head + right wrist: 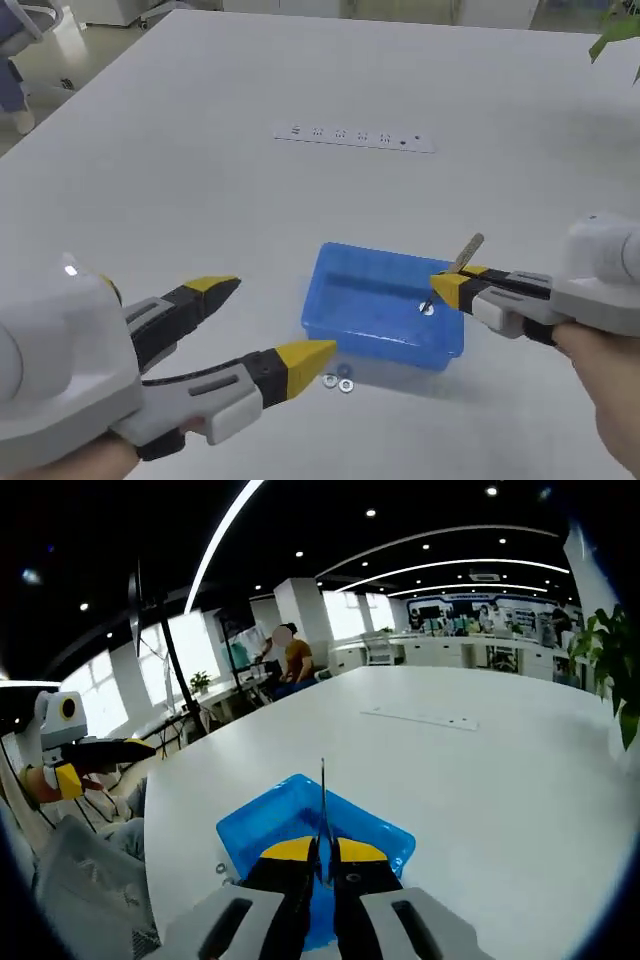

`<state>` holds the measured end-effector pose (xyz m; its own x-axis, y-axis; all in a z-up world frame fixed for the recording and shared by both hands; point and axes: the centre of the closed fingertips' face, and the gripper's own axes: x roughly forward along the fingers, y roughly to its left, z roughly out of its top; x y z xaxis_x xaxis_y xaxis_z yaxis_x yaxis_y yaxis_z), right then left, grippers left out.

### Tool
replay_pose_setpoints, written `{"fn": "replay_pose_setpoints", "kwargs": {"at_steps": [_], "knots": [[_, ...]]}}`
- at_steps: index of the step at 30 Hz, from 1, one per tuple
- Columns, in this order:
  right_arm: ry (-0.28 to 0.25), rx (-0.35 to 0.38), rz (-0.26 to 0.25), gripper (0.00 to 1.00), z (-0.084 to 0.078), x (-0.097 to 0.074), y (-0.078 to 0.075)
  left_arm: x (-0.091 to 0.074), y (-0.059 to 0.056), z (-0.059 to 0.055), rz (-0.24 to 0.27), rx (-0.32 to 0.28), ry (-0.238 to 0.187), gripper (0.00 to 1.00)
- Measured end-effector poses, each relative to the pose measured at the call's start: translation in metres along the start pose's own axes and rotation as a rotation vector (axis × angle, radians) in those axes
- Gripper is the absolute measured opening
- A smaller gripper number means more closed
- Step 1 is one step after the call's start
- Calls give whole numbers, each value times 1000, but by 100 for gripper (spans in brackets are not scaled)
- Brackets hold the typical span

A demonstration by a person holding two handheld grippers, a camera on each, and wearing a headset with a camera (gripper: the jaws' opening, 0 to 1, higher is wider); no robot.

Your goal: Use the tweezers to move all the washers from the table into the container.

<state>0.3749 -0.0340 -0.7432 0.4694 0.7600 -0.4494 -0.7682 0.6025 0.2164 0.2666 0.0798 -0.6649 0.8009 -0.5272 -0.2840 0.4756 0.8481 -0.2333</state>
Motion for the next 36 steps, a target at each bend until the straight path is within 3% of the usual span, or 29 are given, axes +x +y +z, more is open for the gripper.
{"fn": "replay_pose_setpoints", "kwargs": {"at_steps": [6,10,11,14,20,25,29,32,36], "knots": [[55,-65,-2,3,-11,8,-2,-2,8,3,48,9,-15,85],[74,-85,-7,3,-16,10,-4,-4,10,1,62,26,-11,85],[78,-93,-9,3,-17,11,-4,-5,13,2,88,43,-19,87],[82,-104,-10,3,-18,10,-4,-5,14,4,99,58,-24,92],[84,-96,-9,3,-21,9,-4,-3,13,-2,117,144,19,99],[70,-84,-8,3,-20,8,-3,-1,9,-5,101,157,32,98],[16,-70,-8,3,-9,2,0,0,8,-7,93,155,36,98],[-81,-61,24,3,11,-7,13,-1,8,-6,91,155,26,99],[-150,-68,66,3,27,-16,32,0,9,-8,88,141,32,99]]}}
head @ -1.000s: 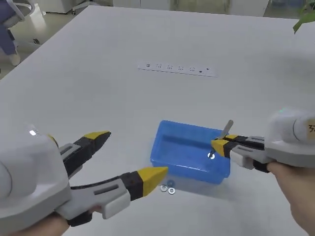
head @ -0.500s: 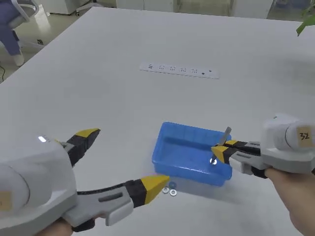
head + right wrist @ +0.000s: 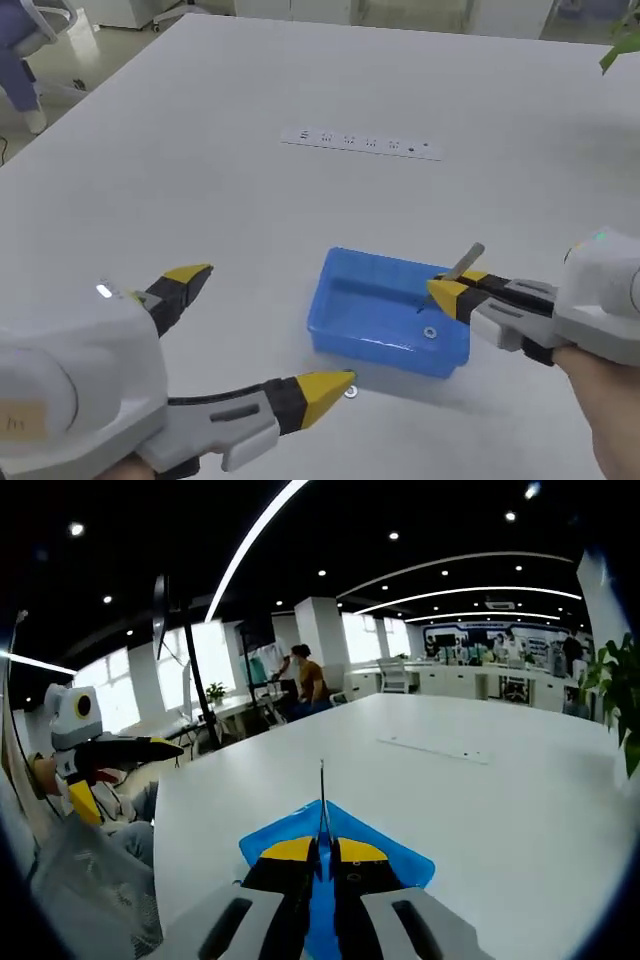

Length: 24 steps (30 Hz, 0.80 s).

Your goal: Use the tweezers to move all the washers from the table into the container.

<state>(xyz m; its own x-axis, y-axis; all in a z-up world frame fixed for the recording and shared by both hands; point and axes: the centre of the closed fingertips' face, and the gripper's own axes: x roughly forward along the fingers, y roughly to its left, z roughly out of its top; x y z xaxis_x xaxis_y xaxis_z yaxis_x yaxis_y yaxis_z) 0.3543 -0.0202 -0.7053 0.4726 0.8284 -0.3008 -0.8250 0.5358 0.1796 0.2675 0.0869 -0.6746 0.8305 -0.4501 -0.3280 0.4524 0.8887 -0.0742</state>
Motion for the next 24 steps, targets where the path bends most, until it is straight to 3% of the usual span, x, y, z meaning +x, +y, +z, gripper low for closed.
{"fn": "replay_pose_setpoints", "kwargs": {"at_steps": [4,8,12,13,16,18,24], "knots": [[-31,16,97,3,6,3,32,2,-2,-2,-8,-3,2,99],[16,-4,182,3,-8,10,61,3,-6,-5,-23,11,15,99],[96,26,228,3,-35,20,75,3,-7,-5,-23,22,17,99],[97,24,226,3,-38,22,75,3,-8,-5,-26,24,14,99],[178,-6,228,3,-63,29,75,1,-7,-6,-21,26,18,99],[203,-15,224,3,-72,32,73,1,-7,-7,-21,28,21,99],[208,-2,217,3,-77,35,69,-2,-5,-11,-11,23,30,99]]}}
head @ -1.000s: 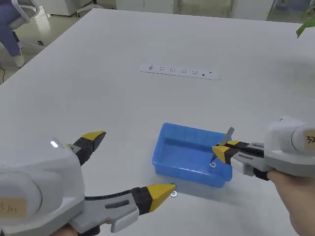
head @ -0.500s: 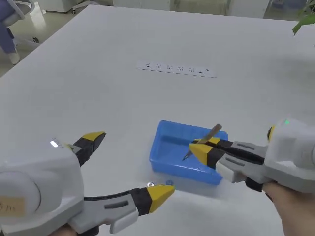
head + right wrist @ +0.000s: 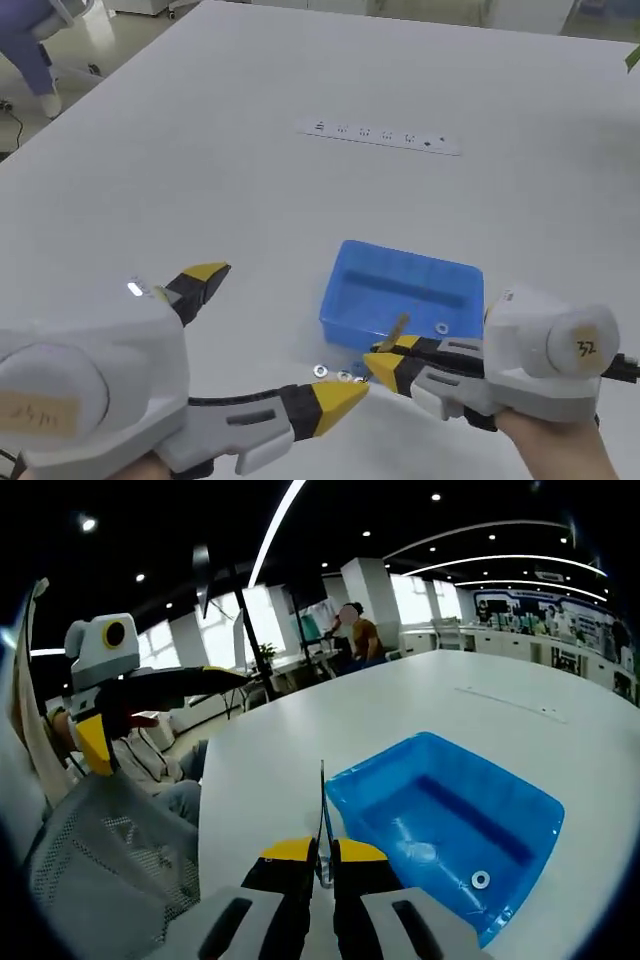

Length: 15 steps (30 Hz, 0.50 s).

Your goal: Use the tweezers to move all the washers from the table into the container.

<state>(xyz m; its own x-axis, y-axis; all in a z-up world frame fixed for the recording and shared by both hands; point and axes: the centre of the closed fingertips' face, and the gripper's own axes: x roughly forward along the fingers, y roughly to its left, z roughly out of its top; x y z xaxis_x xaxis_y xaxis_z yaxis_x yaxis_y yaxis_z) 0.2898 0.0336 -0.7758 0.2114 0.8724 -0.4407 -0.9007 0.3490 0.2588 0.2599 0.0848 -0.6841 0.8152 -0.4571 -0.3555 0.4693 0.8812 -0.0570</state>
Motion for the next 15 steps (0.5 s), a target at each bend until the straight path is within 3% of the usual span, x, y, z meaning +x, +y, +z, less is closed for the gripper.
{"fn": "replay_pose_setpoints", "kwargs": {"at_steps": [15], "knots": [[26,-23,28,3,-3,6,9,2,-3,-1,-17,4,7,99]]}}
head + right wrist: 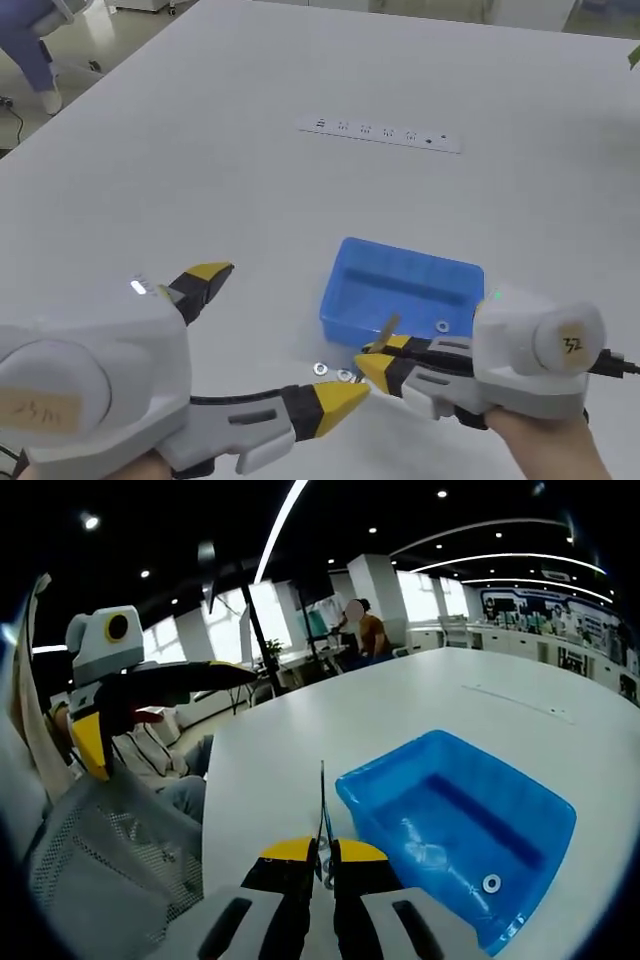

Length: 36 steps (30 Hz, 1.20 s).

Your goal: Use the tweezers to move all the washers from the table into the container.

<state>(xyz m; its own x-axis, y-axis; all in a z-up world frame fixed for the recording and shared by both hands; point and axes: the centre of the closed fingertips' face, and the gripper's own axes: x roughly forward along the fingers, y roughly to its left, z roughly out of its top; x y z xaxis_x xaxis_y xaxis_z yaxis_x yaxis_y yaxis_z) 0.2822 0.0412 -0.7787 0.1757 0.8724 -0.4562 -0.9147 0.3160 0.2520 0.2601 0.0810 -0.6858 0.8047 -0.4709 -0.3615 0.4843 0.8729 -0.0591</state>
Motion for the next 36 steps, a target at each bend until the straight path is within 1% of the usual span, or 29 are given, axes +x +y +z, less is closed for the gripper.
{"fn": "replay_pose_setpoints", "kwargs": {"at_steps": [4,6,12,15,17,20,22,23,25,28,30,31,32,33,34,36], "knots": [[28,-95,-12,3,-1,0,3,0,-1,-1,-1,4,5,99],[30,-95,-6,3,0,1,5,0,-1,-1,0,6,4,99],[46,-124,-18,3,0,0,2,0,-1,0,-3,10,4,99],[19,-107,-13,3,7,-3,2,0,-1,0,-2,11,5,99],[38,-125,-25,3,4,-2,0,0,-1,0,-2,11,6,99],[75,-143,-12,3,-4,1,2,0,-2,-1,-7,13,10,99],[76,-159,-11,3,-3,1,5,0,-3,-1,-9,15,9,99],[82,-178,-9,3,-4,2,6,0,-3,-1,-10,15,10,98],[107,-268,-10,3,-4,2,8,1,-4,-1,-11,15,9,98],[139,-338,-5,2,-6,3,13,2,-6,0,-15,15,8,98],[143,-326,-5,2,-5,4,15,2,-6,0,-16,17,7,98],[149,-306,10,2,-6,3,17,2,-6,0,-18,18,7,98],[127,-298,13,2,-3,2,19,2,-7,1,-19,20,7,98],[95,-272,18,2,2,2,21,2,-7,1,-18,20,6,98],[76,-237,34,2,7,-1,24,2,-7,1,-18,21,5,98],[44,-201,39,2,18,-6,25,1,-7,1,-18,19,4,98]]}}
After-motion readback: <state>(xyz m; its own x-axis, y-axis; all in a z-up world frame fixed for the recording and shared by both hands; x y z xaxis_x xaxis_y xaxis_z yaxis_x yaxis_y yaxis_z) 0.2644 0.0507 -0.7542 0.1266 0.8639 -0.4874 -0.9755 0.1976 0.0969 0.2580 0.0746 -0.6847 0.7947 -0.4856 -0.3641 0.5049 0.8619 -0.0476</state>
